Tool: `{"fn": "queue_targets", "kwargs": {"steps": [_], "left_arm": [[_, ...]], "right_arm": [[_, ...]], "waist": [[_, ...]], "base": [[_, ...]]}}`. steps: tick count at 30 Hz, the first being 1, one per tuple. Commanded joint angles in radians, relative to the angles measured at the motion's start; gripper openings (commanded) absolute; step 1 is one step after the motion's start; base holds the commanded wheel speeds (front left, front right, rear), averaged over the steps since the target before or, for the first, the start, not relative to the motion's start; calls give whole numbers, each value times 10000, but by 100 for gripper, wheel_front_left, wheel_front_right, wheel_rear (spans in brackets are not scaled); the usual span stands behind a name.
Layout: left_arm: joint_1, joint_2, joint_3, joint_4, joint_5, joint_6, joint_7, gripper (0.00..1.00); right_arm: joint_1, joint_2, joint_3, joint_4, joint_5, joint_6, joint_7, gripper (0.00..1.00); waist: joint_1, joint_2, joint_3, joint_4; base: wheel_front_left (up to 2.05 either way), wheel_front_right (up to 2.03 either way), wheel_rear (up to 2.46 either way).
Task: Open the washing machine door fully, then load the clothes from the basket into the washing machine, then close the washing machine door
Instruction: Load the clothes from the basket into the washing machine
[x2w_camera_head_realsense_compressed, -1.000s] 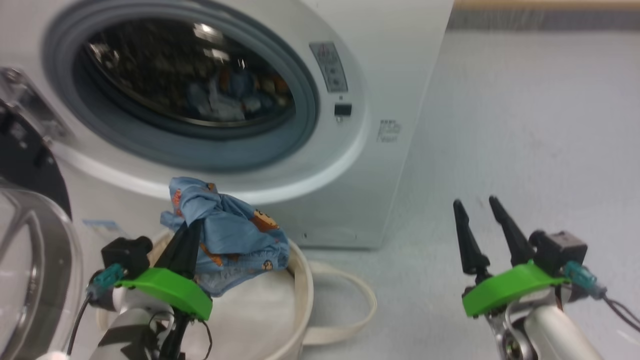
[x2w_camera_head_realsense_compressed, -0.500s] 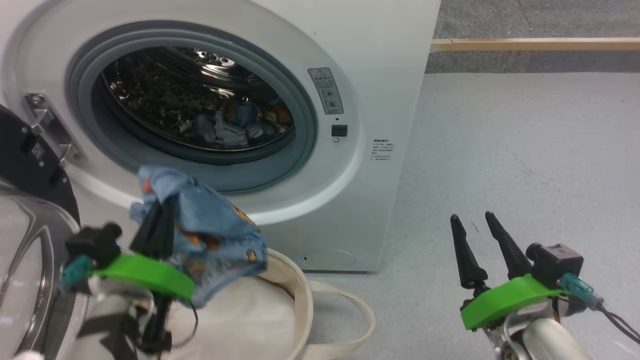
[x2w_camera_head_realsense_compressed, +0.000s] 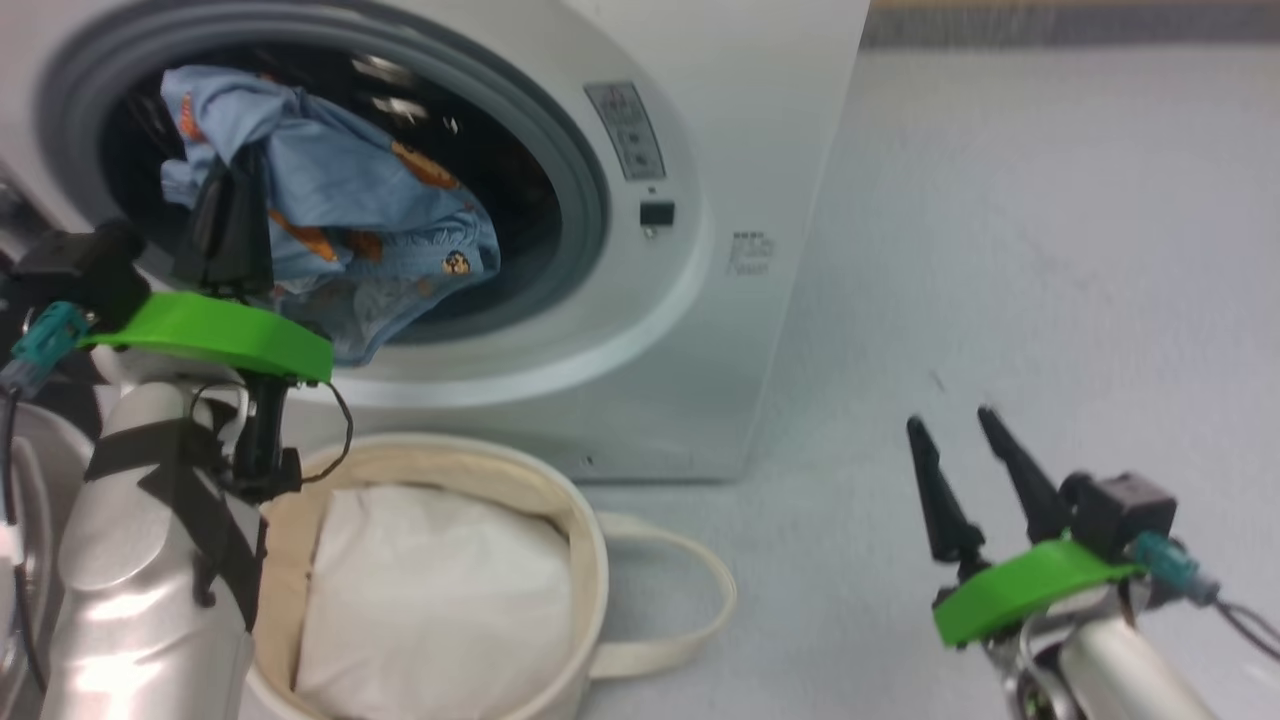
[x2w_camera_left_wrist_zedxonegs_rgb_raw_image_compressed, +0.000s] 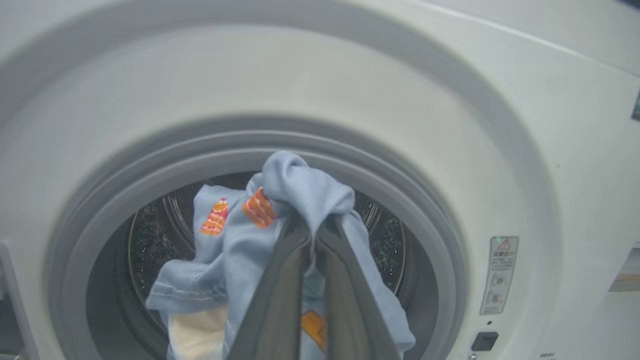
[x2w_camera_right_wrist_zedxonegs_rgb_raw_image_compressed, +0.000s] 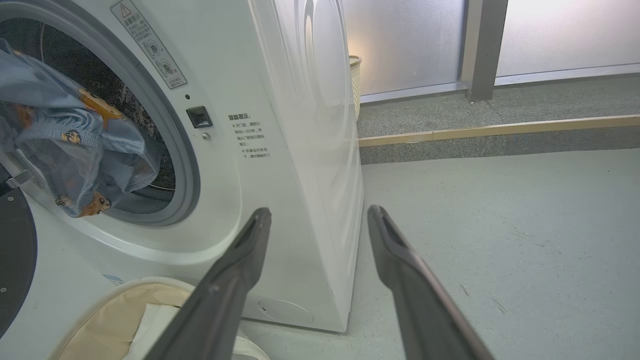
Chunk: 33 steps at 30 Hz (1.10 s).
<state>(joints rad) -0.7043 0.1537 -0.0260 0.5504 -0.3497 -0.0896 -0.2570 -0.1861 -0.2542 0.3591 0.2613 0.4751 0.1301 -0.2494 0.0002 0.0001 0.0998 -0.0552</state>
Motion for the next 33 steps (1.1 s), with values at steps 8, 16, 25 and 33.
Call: {"fn": "queue_targets", "kwargs": {"steps": [8, 16, 25, 33], "left_arm": [[-1593, 368, 684, 1840, 619, -225, -47, 0], [-3345, 889, 331, 3785, 1364, -326, -47, 0], [-5034, 1558, 46, 5181, 1769, -365, -47, 0], [-5054, 1433, 1449, 1391, 1631, -295, -47, 0]], "right_arm": [[-896, -168, -350, -826, -464, 6, -124, 100], [-997, 170, -778, -1100, -796, 6, -124, 100], [-977, 358, -1277, -1535, -1069, 6, -124, 100], [-934, 451, -1546, -1915, -1279, 6, -124, 100]], "waist": [[-2, -1, 2226, -734], [-2, -1, 3339, -1192], [-2, -1, 4324, -1558], [-2, -1, 4823, -1502]], "base": [[0, 0, 0], [0, 0, 0], [0, 0, 0], [0, 0, 0]]}}
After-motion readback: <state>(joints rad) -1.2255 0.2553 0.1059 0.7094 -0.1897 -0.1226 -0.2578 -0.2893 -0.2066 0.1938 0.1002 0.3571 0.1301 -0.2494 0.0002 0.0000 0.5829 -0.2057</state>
